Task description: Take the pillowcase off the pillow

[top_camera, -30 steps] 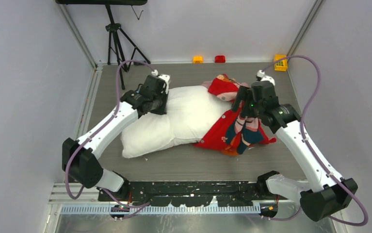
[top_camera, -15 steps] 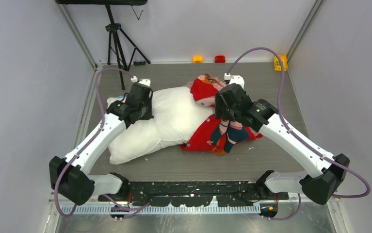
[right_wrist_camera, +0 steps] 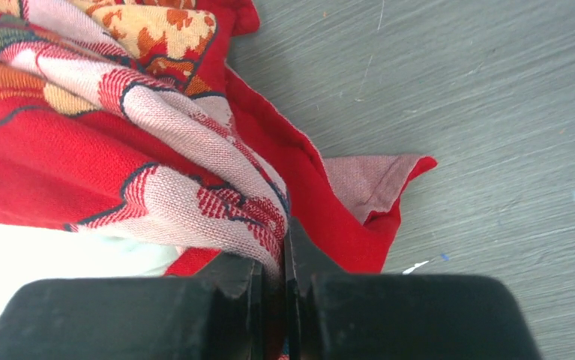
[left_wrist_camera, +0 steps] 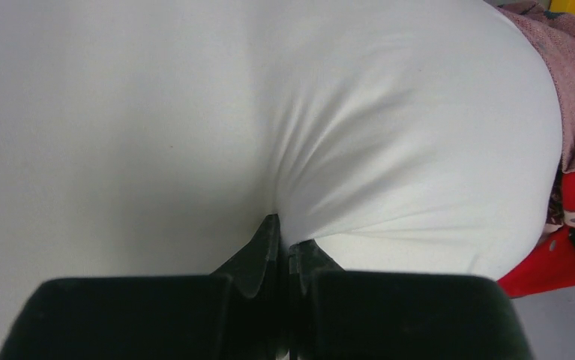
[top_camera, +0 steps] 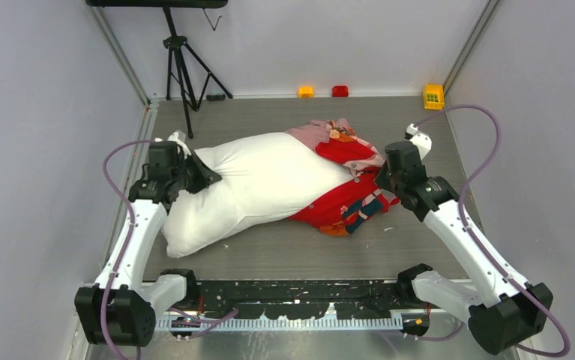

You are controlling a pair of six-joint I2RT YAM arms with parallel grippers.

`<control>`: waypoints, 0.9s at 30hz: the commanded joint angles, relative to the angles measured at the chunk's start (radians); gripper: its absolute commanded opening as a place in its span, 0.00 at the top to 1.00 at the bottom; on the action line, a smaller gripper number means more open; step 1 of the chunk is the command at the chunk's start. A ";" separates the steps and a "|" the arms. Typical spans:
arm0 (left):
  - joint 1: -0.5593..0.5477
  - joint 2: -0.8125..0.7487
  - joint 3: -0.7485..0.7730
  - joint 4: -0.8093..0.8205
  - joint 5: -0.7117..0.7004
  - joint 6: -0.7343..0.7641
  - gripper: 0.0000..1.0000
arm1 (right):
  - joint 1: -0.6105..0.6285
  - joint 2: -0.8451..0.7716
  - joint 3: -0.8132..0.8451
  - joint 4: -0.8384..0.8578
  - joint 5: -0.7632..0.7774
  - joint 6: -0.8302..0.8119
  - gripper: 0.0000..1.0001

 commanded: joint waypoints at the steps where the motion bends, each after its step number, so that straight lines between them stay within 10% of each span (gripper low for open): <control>1: 0.132 -0.054 -0.018 -0.006 -0.197 0.009 1.00 | -0.146 -0.103 -0.046 0.018 0.209 0.032 0.94; 8: 0.134 -0.058 -0.027 0.000 -0.168 0.002 1.00 | -0.152 -0.033 -0.032 0.034 0.042 0.027 0.84; 13: 0.130 -0.052 -0.014 0.060 0.017 0.039 1.00 | -0.152 0.060 0.056 -0.013 -0.147 -0.086 0.24; 19: 0.016 -0.031 0.046 0.025 0.006 0.116 1.00 | -0.107 0.016 0.181 -0.009 -0.504 -0.233 0.12; 27: -0.074 -0.036 0.073 -0.012 -0.091 0.163 1.00 | 0.085 0.123 0.436 -0.052 -0.512 -0.340 0.11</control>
